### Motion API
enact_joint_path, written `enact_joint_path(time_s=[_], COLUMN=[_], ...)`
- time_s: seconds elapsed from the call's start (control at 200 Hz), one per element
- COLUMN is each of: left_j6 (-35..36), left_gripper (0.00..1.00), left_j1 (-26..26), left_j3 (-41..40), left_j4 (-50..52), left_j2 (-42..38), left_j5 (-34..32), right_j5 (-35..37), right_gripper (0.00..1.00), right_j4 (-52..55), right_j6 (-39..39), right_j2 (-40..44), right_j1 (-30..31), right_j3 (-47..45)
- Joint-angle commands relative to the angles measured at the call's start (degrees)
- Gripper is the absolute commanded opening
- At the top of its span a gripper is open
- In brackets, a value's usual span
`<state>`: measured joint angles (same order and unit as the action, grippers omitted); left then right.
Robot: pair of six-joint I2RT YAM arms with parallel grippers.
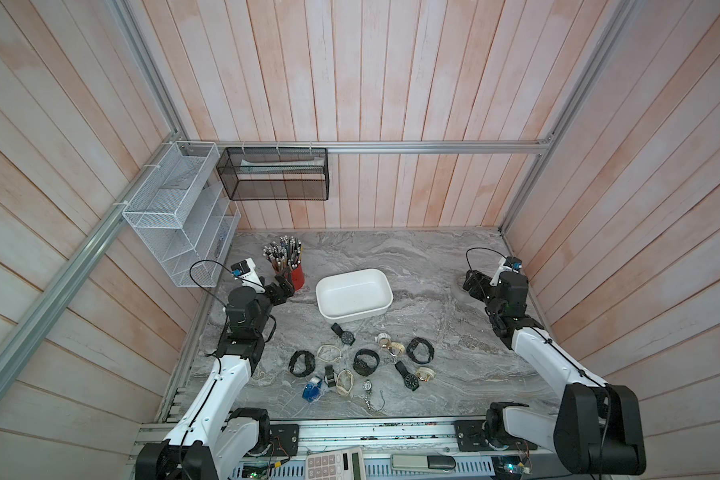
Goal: Put the watch into the storage box
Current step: Pick up the watch at the center of the board.
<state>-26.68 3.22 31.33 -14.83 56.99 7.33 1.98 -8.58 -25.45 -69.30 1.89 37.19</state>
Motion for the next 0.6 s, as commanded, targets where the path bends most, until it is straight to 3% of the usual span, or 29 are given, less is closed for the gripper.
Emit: enact_joint_path(time_s=[0.0,0.125,0.24,0.335,0.595], left_j6=[-0.85,1.46,1.77,3.33,4.18], left_gripper=[0.94,0.93,0.94,0.94,0.95], left_j1=[1.85,11.51,18.34,21.85,25.98], left_j3=[1.99,2.59,2.78,2.96,3.58], left_j4=[2.68,5.06,6.72,7.57,7.66], left_j2=[2.03,2.33,1.36,0.59,2.09], left_j5=[10.28,5.36,1.36,-0.19,-0.90], right_j5=[-3.36,-4.22,-8.74,-11.48,-8.91], right_gripper=[0.82,0.77,0.70,0.65,0.61], right_j4=[15.08,18.55,22.11,21.60,23.20], right_j6=[-0.24,-0.56,-2.50,-3.54,-7.55], right_j2=[0.07,-0.59,-1.41,-1.15,1.17], right_j1=[4.26,11.94,14.75,17.09,23.04], right_j3=[-0.85,-2.00,-2.09,-3.68,-7.26])
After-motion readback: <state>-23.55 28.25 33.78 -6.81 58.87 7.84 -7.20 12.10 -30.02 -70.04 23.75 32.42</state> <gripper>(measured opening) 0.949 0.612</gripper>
